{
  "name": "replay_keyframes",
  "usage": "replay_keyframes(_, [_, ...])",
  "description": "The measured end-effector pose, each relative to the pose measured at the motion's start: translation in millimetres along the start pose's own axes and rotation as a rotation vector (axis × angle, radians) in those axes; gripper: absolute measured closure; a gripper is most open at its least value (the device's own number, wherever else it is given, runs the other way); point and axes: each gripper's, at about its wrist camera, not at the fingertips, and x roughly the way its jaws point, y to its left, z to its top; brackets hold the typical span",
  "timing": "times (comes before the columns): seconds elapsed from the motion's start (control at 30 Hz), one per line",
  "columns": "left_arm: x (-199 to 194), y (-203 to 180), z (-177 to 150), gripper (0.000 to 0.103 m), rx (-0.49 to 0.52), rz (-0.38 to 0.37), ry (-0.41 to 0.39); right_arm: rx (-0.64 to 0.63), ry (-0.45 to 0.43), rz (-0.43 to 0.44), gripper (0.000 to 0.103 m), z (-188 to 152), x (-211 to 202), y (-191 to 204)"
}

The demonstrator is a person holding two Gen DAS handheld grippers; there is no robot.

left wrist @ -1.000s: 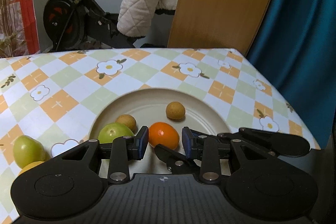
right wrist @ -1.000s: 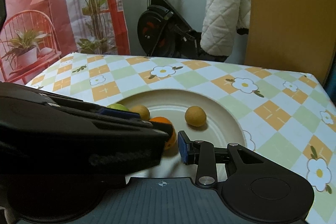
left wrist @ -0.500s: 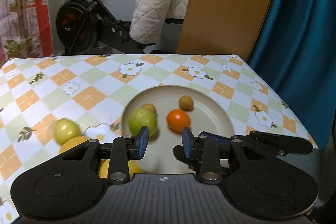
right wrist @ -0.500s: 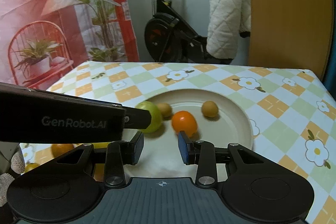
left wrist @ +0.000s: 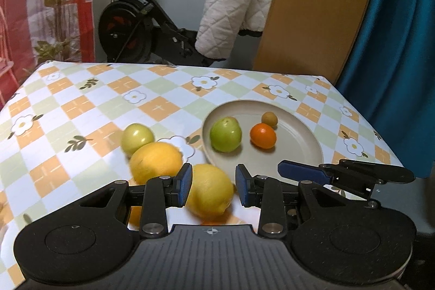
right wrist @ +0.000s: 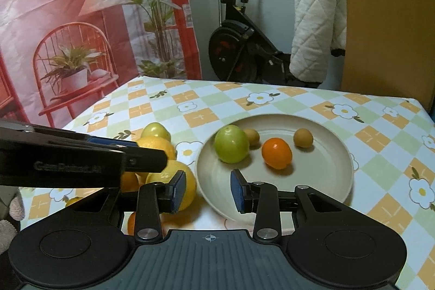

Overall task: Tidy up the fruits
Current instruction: 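Move the left tool down to another small tangerine beside the lemons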

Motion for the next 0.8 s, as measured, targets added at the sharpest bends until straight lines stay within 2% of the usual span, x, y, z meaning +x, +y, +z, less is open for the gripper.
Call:
replay_keyframes(0.17, [-11,7,-13,0.066,-0.004,0.021,-0.01,0.01,0.016,0.004,0.07,-6,0,3])
replay_keyframes(0.4, [-21,35,-26,0.066,-0.089,0.038,-0.005,-0.017,0.011,0.011,0.07,-10,-6,13])
replay_keyframes(0.53, [-18,42,-29,0.066,-0.116,0.031,0.016,-0.037,0.032,0.028,0.07,-13,-3,21])
replay_keyframes(0.8, [-12,38,-37,0.066,-0.105,-0.006,0.038,-0.097,0.074,0.083,0.07,-20,3,37])
